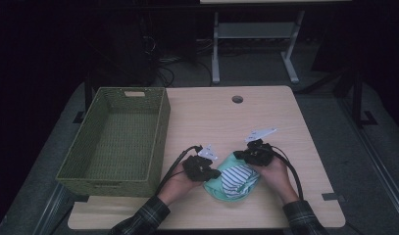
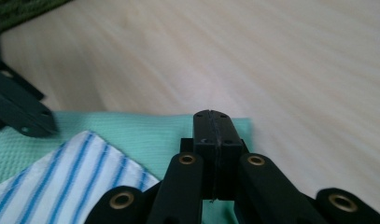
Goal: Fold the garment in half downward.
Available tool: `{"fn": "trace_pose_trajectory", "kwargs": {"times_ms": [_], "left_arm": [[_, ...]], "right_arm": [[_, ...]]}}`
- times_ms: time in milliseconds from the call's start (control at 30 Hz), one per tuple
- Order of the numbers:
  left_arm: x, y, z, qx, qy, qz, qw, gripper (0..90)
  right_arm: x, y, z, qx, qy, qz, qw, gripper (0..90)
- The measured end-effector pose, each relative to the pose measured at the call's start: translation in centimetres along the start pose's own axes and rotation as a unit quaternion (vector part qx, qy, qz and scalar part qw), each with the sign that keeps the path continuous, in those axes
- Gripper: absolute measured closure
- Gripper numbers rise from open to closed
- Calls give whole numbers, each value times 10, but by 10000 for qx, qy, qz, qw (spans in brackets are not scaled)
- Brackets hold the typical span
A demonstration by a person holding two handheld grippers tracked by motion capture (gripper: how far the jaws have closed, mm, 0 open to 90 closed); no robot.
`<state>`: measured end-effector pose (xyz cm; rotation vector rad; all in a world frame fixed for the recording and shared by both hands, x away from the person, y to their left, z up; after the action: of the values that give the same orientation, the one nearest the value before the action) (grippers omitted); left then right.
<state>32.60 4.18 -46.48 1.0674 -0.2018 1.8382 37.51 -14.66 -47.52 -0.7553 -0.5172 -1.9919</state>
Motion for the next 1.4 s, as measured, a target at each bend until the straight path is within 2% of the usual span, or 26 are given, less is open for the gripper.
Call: {"fn": "trace_pose_trajectory", "kwargs": {"times_ms": [67,100,167,267,367,400,467,567,667,733,933,967,1167,1400], "left_arm": [[6,3,-2,35,65,42,10000,895],[9,4,-4,14,13,73,10000,894],[15,6,-8,131,48,68,9999,895],[20,7,-17,169,-56,58,9998,895],[17,6,-23,181,-164,81,9997,895],[15,5,-23,251,-159,79,9995,895],[12,2,-24,149,-282,150,9994,894],[4,0,-25,167,-376,251,9988,895],[1,-3,-25,103,-463,341,9983,895],[-2,-6,-22,91,-499,402,9979,895],[-11,-18,-7,223,-485,453,9975,895],[-12,-20,-5,180,-506,474,9974,895],[-21,-34,11,238,-454,597,9969,895],[-31,-45,27,212,-413,619,9970,895]], "right_arm": [[7,5,-2,-98,63,-35,9999,898],[9,6,-3,-112,68,-52,9999,898],[12,9,-5,-125,73,-70,9999,898],[11,8,-5,-75,68,-46,9999,898],[6,6,-3,-6,-2,-12,10000,898],[3,5,-3,16,-26,26,10000,898],[-1,5,-3,4,-57,57,10000,897],[-7,3,-4,45,-133,146,9998,897],[-15,1,-8,26,-325,209,9992,897],[-16,3,-10,32,-405,205,9990,898],[-11,11,-17,-122,-446,60,9989,898],[-9,13,-19,-140,-451,34,9989,898],[-2,19,-26,-239,-476,-59,9986,898],[8,24,-36,-322,-495,-169,9981,898]]}}
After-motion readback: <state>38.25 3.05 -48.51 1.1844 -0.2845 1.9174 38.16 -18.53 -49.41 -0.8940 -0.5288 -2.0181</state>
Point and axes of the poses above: each handheld gripper's, and its own axes: x roughly backward along the jaws, z roughly out of its top, y roughly to its right, the point moved 4 cm from there along -x, roughly forward along the jaws, and after that the axes turned 15 degrees about x, right-handed, at the moved point
